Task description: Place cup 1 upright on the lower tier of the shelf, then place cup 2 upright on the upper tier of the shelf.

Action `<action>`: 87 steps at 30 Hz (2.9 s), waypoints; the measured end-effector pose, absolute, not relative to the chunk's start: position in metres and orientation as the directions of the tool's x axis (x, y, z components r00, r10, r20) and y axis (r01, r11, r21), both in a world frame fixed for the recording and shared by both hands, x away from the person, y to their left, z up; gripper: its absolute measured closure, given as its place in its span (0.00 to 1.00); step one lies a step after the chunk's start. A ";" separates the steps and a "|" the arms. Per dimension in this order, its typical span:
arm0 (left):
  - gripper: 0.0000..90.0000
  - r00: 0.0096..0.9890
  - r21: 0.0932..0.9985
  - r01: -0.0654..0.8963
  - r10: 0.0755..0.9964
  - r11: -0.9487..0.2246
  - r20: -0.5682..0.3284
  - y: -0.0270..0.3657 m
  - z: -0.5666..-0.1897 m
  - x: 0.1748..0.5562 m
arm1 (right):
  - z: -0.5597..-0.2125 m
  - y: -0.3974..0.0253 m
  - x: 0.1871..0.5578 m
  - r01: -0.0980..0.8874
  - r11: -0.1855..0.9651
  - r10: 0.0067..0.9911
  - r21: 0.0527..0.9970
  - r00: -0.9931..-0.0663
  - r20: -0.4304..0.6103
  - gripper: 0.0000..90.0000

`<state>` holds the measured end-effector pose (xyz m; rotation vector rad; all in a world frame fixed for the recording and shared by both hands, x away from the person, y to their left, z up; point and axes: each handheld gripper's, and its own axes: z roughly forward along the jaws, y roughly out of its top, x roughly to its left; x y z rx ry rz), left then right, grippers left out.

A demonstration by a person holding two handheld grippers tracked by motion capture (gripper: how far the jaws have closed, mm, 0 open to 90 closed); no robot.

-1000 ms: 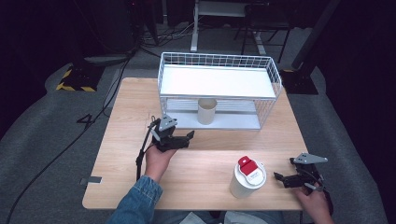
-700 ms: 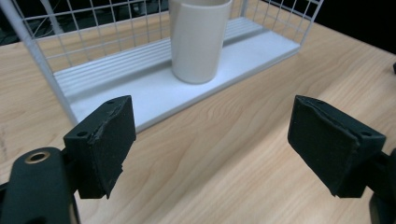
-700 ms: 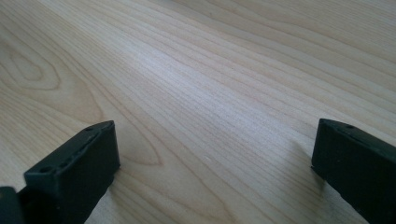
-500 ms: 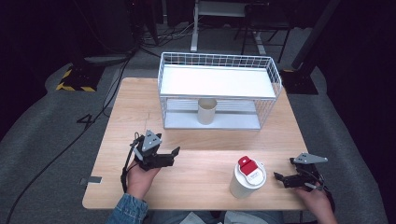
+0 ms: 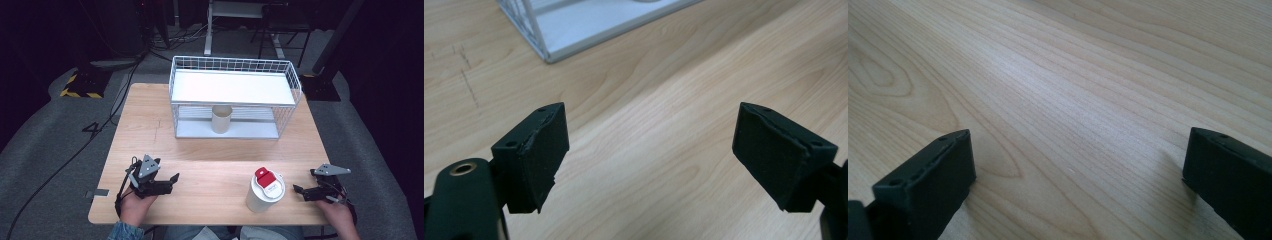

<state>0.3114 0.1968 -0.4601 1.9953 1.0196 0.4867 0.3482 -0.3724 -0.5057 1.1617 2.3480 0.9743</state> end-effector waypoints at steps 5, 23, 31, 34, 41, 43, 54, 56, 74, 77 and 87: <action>0.17 0.585 0.774 0.531 0.810 -0.345 -0.040 0.205 -0.471 0.306 | -0.506 -0.372 0.348 0.557 0.433 0.791 0.709 -0.612 -0.002 0.00; 0.16 0.567 0.654 0.631 0.824 -0.416 -0.023 0.212 -0.500 0.311 | -0.503 -0.368 0.346 0.539 0.446 0.774 0.714 -0.633 -0.005 0.04; 0.14 0.596 0.686 0.591 0.803 -0.424 -0.016 0.218 -0.504 0.311 | -0.498 -0.367 0.343 0.532 0.442 0.765 0.722 -0.644 0.006 0.04; 0.14 0.594 0.686 0.593 0.804 -0.421 -0.019 0.218 -0.504 0.311 | -0.496 -0.368 0.342 0.530 0.436 0.765 0.727 -0.644 0.010 0.04; 0.14 0.603 0.684 0.588 0.797 -0.432 -0.015 0.218 -0.504 0.312 | -0.487 -0.368 0.339 0.514 0.422 0.759 0.747 -0.650 0.019 0.04; 0.14 0.603 0.684 0.588 0.797 -0.432 -0.016 0.218 -0.504 0.312 | -0.480 -0.368 0.335 0.498 0.412 0.753 0.763 -0.658 0.023 0.04; 0.14 0.605 0.686 0.584 0.796 -0.433 -0.012 0.218 -0.504 0.314 | -0.456 -0.363 0.319 0.454 0.384 0.719 0.804 -0.694 0.049 0.04; 0.14 0.604 0.687 0.586 0.797 -0.431 -0.014 0.217 -0.504 0.314 | -0.450 -0.361 0.314 0.439 0.380 0.709 0.814 -0.704 0.049 0.04; 0.14 0.602 0.684 0.589 0.798 -0.429 -0.018 0.217 -0.504 0.314 | -0.425 -0.333 0.289 0.361 0.380 0.602 0.852 -0.796 0.068 0.00; 0.14 0.601 0.685 0.590 0.799 -0.428 -0.018 0.217 -0.504 0.314 | -0.423 -0.326 0.286 0.352 0.377 0.577 0.857 -0.813 0.080 0.00; 0.14 0.602 0.685 0.589 0.798 -0.429 -0.017 0.217 -0.504 0.314 | -0.430 -0.303 0.283 0.344 0.375 0.527 0.861 -0.843 0.107 0.00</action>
